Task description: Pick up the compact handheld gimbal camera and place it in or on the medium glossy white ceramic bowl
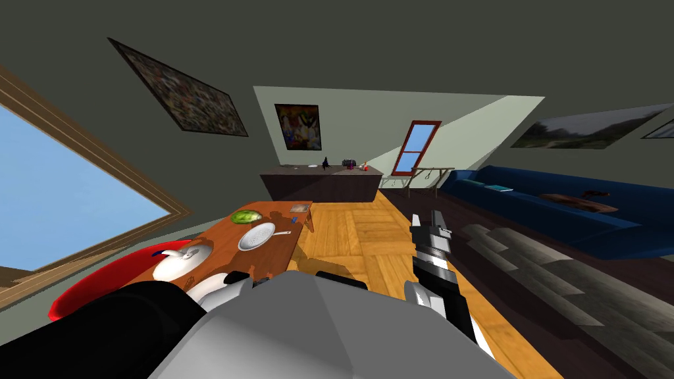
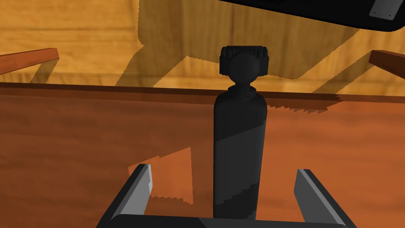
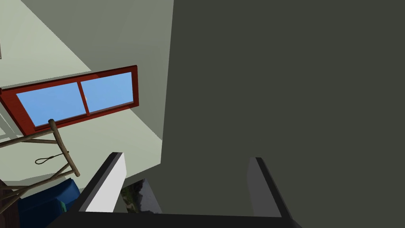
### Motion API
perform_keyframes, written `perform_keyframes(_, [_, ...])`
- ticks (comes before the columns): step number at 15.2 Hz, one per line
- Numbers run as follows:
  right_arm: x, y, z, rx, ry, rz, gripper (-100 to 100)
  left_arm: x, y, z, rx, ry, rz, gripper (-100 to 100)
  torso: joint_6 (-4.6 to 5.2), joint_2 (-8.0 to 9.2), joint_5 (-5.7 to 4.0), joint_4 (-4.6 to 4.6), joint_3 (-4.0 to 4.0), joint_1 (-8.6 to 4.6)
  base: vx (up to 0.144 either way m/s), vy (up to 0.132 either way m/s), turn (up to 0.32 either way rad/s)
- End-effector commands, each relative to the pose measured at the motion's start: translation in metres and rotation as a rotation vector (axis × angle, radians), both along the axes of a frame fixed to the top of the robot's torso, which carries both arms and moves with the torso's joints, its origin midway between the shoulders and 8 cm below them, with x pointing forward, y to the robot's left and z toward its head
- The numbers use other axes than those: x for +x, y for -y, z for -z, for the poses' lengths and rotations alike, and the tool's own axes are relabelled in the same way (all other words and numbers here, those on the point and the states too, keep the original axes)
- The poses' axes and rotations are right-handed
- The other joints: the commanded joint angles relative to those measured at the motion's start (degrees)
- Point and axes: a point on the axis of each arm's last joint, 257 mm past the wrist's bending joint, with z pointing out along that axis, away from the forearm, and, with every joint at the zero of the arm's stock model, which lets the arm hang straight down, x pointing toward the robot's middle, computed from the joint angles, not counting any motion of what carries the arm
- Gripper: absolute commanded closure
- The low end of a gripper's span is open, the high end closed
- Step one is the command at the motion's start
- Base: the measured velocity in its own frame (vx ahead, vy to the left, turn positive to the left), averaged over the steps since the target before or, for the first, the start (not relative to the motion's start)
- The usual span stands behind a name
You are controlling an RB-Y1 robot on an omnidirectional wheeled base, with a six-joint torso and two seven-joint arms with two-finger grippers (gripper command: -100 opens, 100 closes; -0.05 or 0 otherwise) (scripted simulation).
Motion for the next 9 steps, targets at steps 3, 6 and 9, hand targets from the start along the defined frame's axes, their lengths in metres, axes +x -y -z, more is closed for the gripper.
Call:
perform_keyframes(3, [0.000,0.000,0.000,0.000,0.000,0.000,0,-0.023,0.006,0.003,-0.045,-0.063,-0.017,-100,0.00,0.02,0.00,0.00,0.01,0.00,0.046,0.010,-0.029])
perform_keyframes(6, [0.000,0.000,0.000,0.000,0.000,0.000,0,-0.021,0.008,0.011,-0.044,-0.059,-0.020,-100,0.00,0.07,0.00,0.01,0.04,0.00,0.023,0.011,-0.015])
perform_keyframes(9, [0.000,0.000,0.000,0.000,0.000,0.000,0,-0.018,0.011,0.021,-0.044,-0.057,-0.023,-100,0.00,0.27,0.01,0.05,0.15,0.03,-0.025,0.018,-0.025])
